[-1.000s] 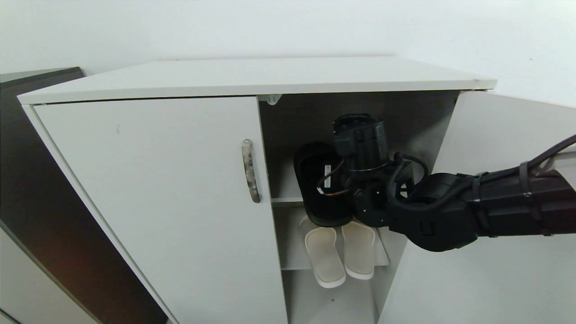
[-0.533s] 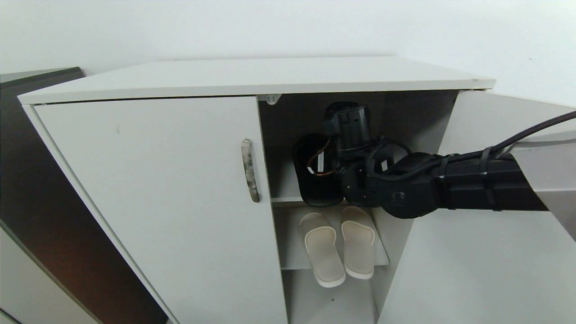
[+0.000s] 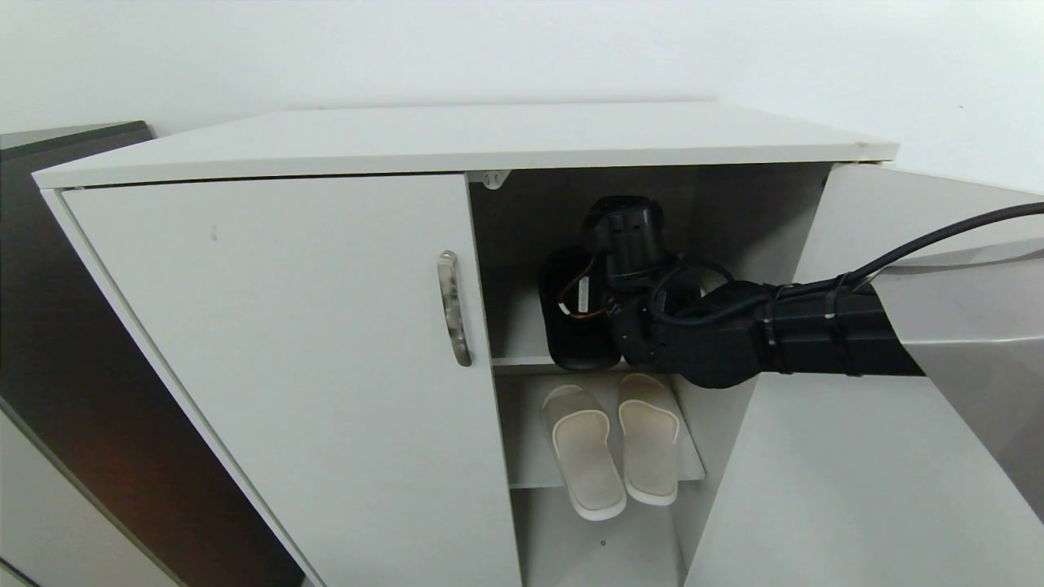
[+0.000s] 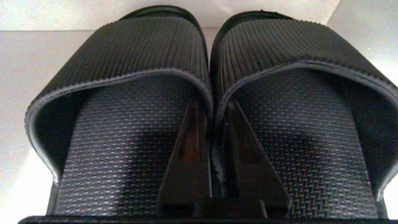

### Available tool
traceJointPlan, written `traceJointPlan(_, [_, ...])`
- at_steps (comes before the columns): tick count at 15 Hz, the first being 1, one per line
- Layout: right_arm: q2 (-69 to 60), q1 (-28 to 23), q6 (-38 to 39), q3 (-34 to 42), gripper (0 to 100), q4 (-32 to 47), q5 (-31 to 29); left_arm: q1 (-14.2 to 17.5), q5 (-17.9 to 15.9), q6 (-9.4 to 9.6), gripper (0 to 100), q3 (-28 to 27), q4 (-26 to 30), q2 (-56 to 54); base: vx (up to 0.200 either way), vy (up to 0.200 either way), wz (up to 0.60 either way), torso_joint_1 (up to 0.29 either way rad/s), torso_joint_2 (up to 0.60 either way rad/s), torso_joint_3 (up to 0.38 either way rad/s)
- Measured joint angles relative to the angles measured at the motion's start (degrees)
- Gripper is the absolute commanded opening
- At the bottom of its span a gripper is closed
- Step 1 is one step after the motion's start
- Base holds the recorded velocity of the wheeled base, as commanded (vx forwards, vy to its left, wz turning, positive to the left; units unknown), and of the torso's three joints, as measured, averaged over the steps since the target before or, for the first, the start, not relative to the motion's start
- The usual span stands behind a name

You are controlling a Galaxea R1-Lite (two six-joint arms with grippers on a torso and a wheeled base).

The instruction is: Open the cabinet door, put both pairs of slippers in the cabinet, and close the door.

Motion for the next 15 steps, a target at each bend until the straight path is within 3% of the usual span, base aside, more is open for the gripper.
traceJointPlan(7, [0.5, 0.0, 0.0, 0.0, 0, 0.0, 0.0, 0.0, 0.0, 0.00, 0, 0.0, 0.0, 0.0, 0.000, 0.000, 0.00, 0.000, 0.00, 0.000])
traceJointPlan(8, [0.5, 0.0, 0.0, 0.0, 100, 0.0, 0.0, 0.0, 0.0, 0.00, 0, 0.0, 0.0, 0.0, 0.000, 0.000, 0.00, 0.000, 0.00, 0.000])
traceJointPlan(15, [-1.2, 0.8, 0.0, 3.4, 100, -0.1, -0.4, 0.0, 0.0, 0.00, 0, 0.0, 0.0, 0.0, 0.000, 0.000, 0.00, 0.000, 0.00, 0.000])
